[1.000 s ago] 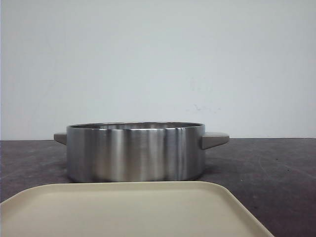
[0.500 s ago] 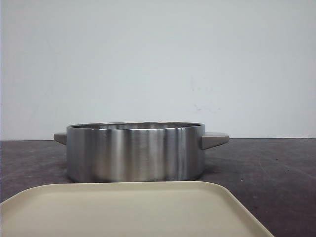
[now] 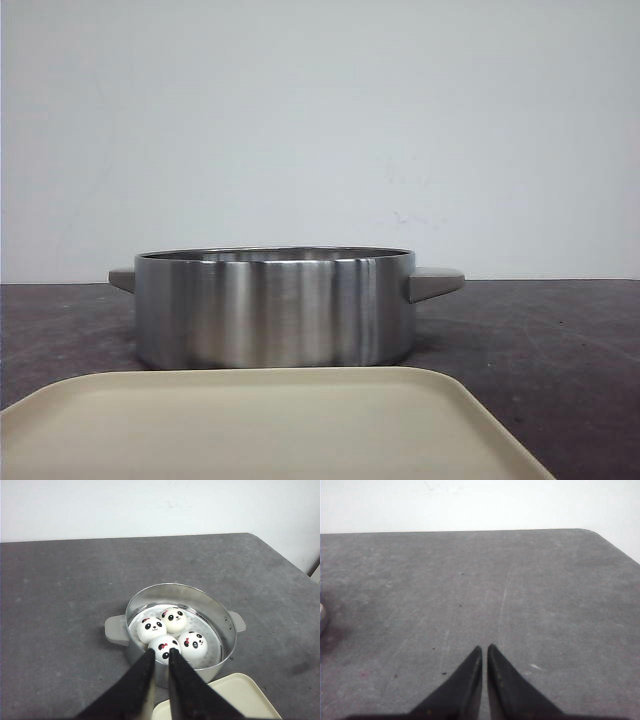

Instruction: Steam buns

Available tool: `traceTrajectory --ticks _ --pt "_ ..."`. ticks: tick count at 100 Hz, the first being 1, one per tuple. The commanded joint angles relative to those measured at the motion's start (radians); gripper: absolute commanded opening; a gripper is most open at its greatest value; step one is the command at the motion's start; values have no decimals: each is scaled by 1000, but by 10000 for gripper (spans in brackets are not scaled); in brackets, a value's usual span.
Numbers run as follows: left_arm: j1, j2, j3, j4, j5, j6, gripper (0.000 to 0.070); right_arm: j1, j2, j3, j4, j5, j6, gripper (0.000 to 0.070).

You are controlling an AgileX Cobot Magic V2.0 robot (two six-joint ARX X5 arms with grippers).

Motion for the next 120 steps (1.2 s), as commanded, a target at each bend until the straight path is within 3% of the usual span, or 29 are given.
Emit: traceTrajectory --ticks 1,31,44,58,68,82,100,120 --pt "-8 5 12 11 -2 0 0 3 0 -3 8 0 7 11" --pt "-8 5 12 11 -2 6 0 3 0 -3 8 0 7 11" --pt "-8 5 12 3 -6 154 0 3 0 -3 8 0 7 11" --pt "-5 5 12 5 -6 178 0 3 0 -3 8 0 7 11" --pt "43 -11 11 47 -16 261 0 3 0 -3 8 0 7 11" --pt "178 -78 -55 204 -6 293 0 3 0 -3 8 0 7 11" --pt "377 -225 -330 556 0 277 0 3 0 -3 8 0 7 10" --pt "520 -334 -646 818 132 185 0 3 0 -3 8 0 7 11"
